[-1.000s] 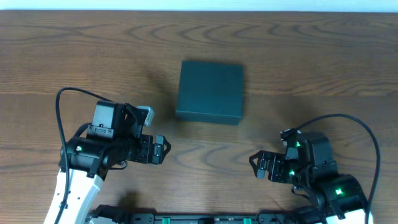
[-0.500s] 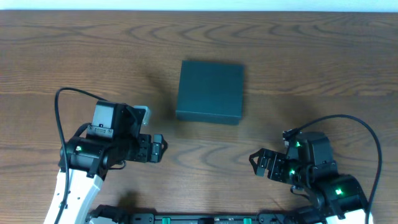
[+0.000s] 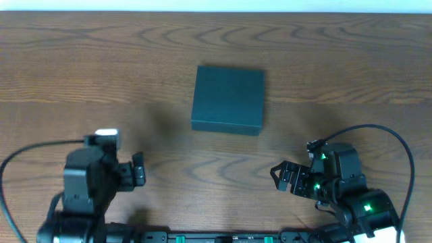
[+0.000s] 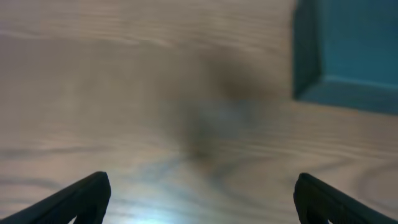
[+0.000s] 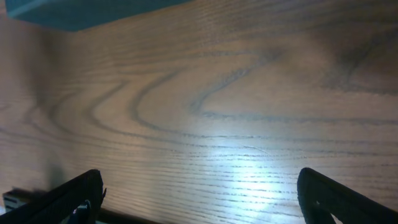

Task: Pack container

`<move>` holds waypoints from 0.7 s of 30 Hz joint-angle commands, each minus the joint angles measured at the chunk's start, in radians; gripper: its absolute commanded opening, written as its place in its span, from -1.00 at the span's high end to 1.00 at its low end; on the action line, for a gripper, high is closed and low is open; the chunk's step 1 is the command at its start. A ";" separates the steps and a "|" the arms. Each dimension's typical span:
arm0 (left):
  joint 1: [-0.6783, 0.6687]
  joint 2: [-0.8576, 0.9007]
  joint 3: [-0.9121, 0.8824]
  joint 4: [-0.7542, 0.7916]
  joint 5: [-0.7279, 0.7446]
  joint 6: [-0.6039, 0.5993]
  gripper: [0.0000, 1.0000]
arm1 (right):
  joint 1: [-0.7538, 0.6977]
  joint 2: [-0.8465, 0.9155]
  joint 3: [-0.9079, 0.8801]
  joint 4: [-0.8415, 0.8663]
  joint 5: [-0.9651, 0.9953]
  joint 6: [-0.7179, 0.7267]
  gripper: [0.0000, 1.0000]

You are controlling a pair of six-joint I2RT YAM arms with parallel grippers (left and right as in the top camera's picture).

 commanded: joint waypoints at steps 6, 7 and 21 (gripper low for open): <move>0.121 -0.328 -0.377 0.270 -0.029 0.069 -0.91 | -0.003 -0.002 0.000 0.002 -0.003 0.014 -0.98; 0.127 -0.353 -0.411 0.296 -0.026 0.069 -0.91 | -0.003 -0.002 0.000 0.002 -0.003 0.014 -0.98; 0.137 -0.567 -0.680 0.548 0.024 0.076 -0.91 | -0.003 -0.002 0.000 0.002 -0.003 0.014 -0.98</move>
